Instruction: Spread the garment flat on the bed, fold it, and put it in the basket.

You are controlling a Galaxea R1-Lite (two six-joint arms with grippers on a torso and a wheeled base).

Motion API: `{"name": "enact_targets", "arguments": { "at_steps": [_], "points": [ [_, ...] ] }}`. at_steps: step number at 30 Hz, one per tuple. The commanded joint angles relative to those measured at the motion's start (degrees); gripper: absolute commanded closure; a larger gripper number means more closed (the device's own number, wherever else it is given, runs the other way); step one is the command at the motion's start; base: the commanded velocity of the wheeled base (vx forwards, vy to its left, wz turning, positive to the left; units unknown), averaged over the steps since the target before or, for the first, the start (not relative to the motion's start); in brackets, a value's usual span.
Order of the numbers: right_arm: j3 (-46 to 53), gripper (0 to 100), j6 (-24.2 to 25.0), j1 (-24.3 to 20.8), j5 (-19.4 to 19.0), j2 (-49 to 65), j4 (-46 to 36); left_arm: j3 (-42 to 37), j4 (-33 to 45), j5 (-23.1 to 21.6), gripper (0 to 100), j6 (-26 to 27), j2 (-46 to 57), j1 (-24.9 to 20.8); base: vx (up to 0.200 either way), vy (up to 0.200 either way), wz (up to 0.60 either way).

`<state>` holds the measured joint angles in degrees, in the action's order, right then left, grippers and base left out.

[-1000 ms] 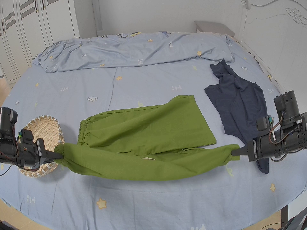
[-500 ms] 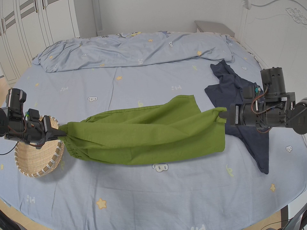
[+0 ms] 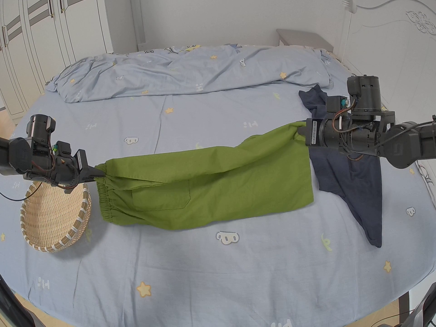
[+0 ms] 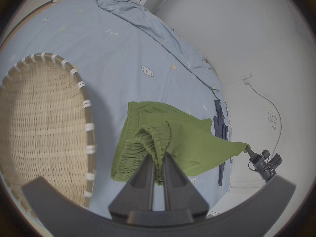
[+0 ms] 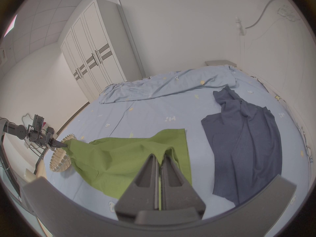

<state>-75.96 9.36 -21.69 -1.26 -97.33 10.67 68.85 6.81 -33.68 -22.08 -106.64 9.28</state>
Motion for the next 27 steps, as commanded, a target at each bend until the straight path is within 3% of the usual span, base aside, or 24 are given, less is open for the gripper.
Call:
{"name": "enact_targets", "arguments": {
  "at_steps": [1, 7, 27],
  "points": [
    [-4.37, 100, -1.19, 0.15, 0.46, -4.10, -0.47, 3.92, 0.04, 0.02, 100, -0.07, -4.71, -0.66, 0.000, 0.000, 0.00],
    [-10.88, 100, -1.72, 1.91, 0.55, -9.11, -1.70, 6.65, -0.13, 0.11, 100, 0.10, -6.82, 0.04, 0.000, 0.000, 0.00],
    [-15.36, 100, -2.68, 5.78, 0.55, -17.46, 2.60, 10.78, -0.66, 0.20, 100, 0.54, -8.67, 0.57, 0.000, 0.000, 0.00]
  ]
}}
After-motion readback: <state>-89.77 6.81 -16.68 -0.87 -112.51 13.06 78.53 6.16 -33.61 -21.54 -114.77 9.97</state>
